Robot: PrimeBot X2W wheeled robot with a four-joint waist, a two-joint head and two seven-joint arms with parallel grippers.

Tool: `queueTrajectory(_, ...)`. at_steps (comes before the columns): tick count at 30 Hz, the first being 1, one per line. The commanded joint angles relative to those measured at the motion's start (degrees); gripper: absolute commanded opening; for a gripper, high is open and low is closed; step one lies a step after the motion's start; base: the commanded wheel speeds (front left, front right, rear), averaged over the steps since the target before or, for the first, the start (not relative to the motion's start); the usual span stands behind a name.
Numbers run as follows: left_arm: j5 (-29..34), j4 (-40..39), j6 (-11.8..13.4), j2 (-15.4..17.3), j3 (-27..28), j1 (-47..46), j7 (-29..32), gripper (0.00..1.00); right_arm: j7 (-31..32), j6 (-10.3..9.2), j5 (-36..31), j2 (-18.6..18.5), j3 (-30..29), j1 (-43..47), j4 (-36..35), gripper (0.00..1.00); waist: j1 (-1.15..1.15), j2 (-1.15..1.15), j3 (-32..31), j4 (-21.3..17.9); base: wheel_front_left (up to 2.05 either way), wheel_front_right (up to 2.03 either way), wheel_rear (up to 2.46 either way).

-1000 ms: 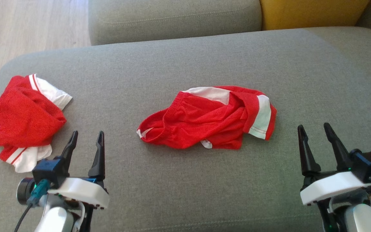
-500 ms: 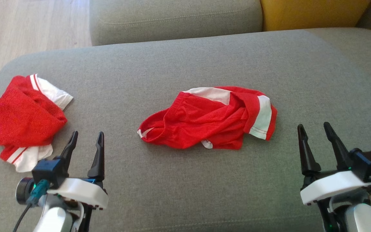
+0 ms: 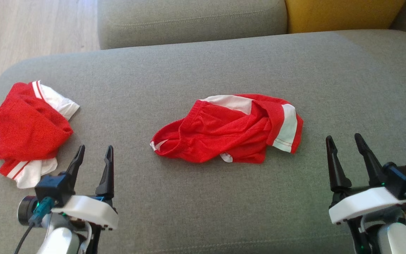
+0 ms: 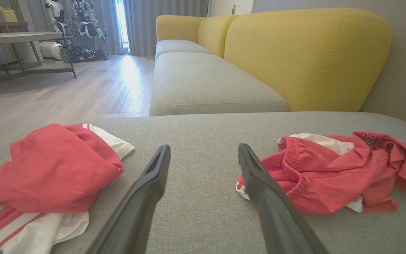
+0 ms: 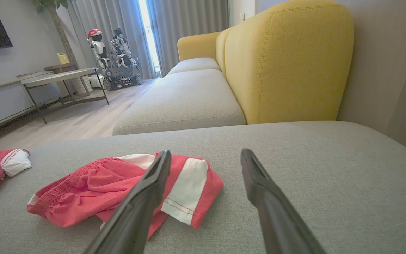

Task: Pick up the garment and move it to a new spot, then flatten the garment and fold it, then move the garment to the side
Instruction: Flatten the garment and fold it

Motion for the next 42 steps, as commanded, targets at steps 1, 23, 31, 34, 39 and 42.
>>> queueTrajectory(1, -0.5, -1.6, 0.4, 1.5, 2.0, -1.9, -0.3, 1.0, 0.3, 0.24, 0.3, -0.2, 1.0, -1.2, -2.5, 1.0, 0.0, 0.0, 0.1, 0.0, 0.0, 0.0, 0.0)
queueTrajectory(23, -2.2, 10.7, -8.0, -6.4, -6.8, -26.2, 10.3, 1.0, -2.2, 0.24, 1.3, 0.3, 3.6, -7.3, -2.1, 1.0, 0.0, 0.0, 10.2, -5.4, 0.0, 0.0, 0.0)
queueTrajectory(31, -6.8, 26.4, -11.9, -8.3, -6.5, -35.0, 14.5, 1.0, -3.6, 0.24, 2.0, 0.6, 4.1, -8.7, -0.2, 1.0, 0.0, 0.0, 12.4, -9.6, 0.0, 0.0, 0.0)
queueTrajectory(34, -8.3, 31.3, -12.7, -8.7, -6.6, -37.3, 16.3, 1.0, -3.9, 0.24, 2.1, 0.7, 4.1, -8.7, 0.2, 1.0, 0.0, 0.0, 12.7, -10.4, 0.0, 0.0, 0.0)
queueTrajectory(39, -11.8, 36.3, -13.7, -9.6, -7.1, -39.8, 19.0, 0.77, -4.4, 0.24, 2.1, 0.8, 3.8, -8.9, 0.8, 1.0, 0.0, 0.0, 12.7, -10.9, 0.0, 0.0, 0.0)
queueTrajectory(42, -12.4, 36.5, -14.0, -9.8, -8.3, -40.9, 17.4, 0.0, -4.4, 0.24, 2.1, 0.9, 3.5, -9.0, 0.8, 1.0, 0.0, 0.0, 12.6, -10.7, 0.0, 0.0, 0.0)
